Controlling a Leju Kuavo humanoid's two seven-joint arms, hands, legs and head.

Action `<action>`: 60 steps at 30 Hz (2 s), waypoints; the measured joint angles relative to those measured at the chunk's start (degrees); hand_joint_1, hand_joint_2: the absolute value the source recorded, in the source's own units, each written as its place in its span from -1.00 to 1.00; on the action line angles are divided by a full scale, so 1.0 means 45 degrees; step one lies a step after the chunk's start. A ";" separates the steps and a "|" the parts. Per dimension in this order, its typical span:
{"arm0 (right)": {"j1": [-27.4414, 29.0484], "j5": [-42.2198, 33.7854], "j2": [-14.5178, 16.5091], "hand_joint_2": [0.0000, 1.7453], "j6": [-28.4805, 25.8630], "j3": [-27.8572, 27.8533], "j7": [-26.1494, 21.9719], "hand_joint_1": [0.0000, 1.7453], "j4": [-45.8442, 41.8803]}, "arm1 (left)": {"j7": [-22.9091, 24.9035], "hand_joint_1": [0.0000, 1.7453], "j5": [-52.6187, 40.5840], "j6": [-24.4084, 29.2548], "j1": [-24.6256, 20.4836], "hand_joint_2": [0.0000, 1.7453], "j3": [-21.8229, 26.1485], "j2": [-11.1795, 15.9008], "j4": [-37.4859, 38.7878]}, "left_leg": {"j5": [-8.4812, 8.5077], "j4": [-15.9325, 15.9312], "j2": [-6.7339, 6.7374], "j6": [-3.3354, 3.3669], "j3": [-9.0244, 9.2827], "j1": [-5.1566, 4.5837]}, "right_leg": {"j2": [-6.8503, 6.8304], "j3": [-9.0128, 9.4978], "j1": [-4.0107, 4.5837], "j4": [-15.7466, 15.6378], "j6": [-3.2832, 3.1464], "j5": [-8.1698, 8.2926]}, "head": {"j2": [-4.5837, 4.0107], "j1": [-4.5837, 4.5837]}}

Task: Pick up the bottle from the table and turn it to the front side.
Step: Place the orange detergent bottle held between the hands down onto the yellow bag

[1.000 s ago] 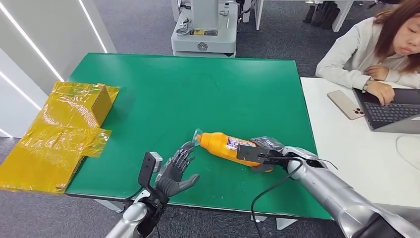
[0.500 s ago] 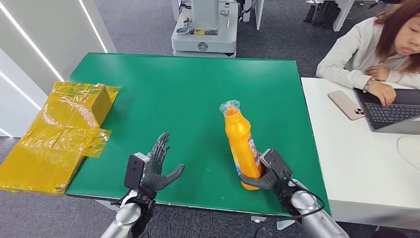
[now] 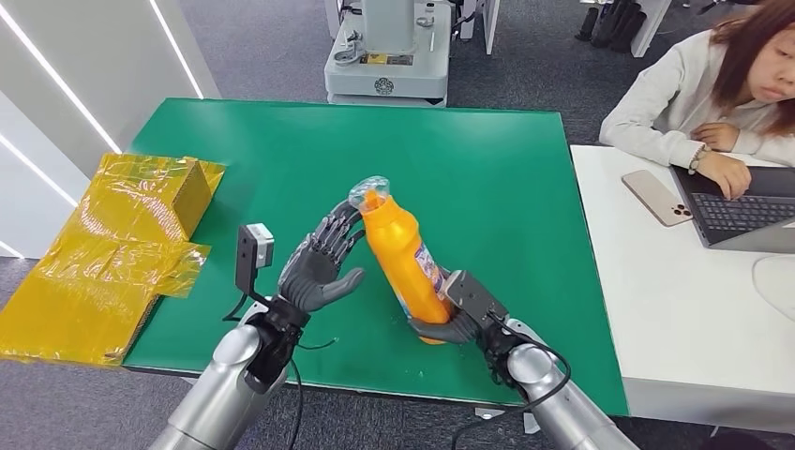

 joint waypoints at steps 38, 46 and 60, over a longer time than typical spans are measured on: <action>-0.0437 0.1629 0.0728 1.00 -0.1683 0.1381 0.0706 1.00 0.0923 | 0.1152 1.00 0.1402 -0.1394 -0.3151 1.00 -0.0989 0.0159 0.3106 | -0.0006 0.0002 0.0008 0.0002 -0.0049 -0.0004 | 0.0011 -0.0057 -0.0001 -0.0009 0.0000 -0.0002 | 0.0001 0.0001; 0.0020 0.1274 0.0348 1.00 -0.1856 0.1064 0.0544 -1.00 0.0265 | 0.1270 1.00 0.1900 -0.1703 -0.3164 1.00 -0.1257 0.0177 0.3102 | -0.0007 0.0003 0.0005 0.0002 -0.0052 -0.0004 | 0.0009 -0.0057 -0.0002 -0.0010 0.0000 -0.0002 | 0.0004 0.0000; 0.1383 0.0380 -0.0708 1.00 -0.1814 -0.0444 0.0394 -1.00 -0.2342 | -0.0613 1.00 -0.4416 0.1736 -0.4171 1.00 -0.1164 0.0826 0.3082 | -0.0006 0.0002 0.0004 0.0003 -0.0054 -0.0004 | 0.0008 -0.0057 -0.0002 -0.0007 0.0001 -0.0002 | 0.0001 0.0000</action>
